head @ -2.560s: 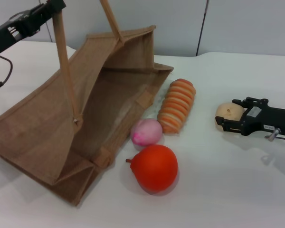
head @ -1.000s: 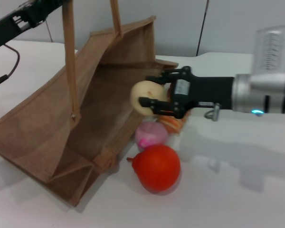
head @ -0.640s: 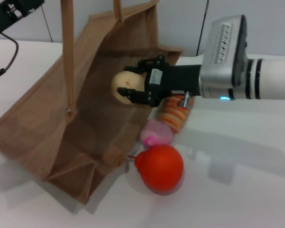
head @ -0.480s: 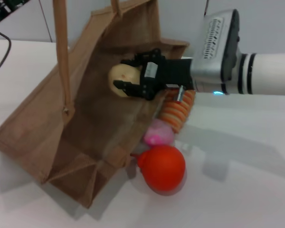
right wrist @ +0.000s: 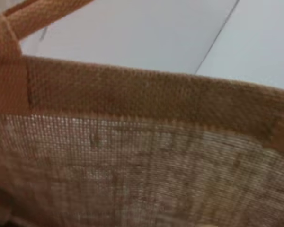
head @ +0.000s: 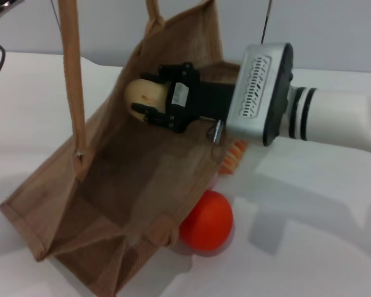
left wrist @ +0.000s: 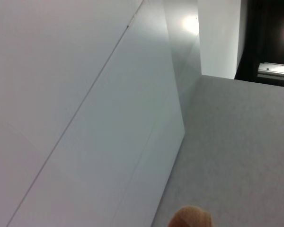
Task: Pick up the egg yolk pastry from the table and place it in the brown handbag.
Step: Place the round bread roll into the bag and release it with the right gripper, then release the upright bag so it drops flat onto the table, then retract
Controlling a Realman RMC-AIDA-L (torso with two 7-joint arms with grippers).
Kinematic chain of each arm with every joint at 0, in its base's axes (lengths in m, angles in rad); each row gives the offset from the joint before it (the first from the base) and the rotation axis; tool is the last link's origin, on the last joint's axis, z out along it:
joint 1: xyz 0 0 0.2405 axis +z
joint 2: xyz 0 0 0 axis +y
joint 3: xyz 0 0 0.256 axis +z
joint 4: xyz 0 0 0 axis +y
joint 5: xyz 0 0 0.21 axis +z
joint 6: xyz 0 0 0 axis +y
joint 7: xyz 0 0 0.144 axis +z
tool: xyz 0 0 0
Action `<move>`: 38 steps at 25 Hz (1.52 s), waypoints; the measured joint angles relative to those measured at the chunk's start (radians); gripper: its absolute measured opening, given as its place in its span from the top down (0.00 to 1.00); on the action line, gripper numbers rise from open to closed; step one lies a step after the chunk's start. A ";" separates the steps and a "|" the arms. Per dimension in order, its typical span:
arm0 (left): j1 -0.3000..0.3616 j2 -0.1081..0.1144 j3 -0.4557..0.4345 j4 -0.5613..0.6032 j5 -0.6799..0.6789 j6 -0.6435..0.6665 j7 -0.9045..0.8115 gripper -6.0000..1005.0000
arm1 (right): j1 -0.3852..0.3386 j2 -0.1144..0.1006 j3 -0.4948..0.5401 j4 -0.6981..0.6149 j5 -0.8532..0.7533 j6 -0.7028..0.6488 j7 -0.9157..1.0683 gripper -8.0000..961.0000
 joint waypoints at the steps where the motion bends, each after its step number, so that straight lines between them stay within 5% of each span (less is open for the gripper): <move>1: 0.004 0.001 -0.004 0.000 -0.002 0.001 0.000 0.87 | -0.007 0.000 0.012 0.001 0.000 0.001 -0.011 0.43; 10: 0.036 0.015 -0.053 -0.019 -0.005 0.006 0.006 0.88 | -0.066 -0.006 0.079 0.002 0.001 -0.023 -0.031 0.15; 19: 0.049 0.052 -0.095 -0.136 -0.005 0.095 0.082 0.88 | -0.223 -0.020 0.069 -0.064 -0.005 -0.355 -0.024 0.08; 29: 0.059 0.010 -0.090 -0.143 0.014 0.429 0.242 0.84 | -0.475 -0.020 0.281 -0.212 0.004 -0.636 -0.023 0.07; 38: 0.025 -0.074 -0.095 -0.144 0.082 0.610 0.572 0.60 | -0.503 -0.020 0.369 -0.217 0.005 -0.639 -0.028 0.07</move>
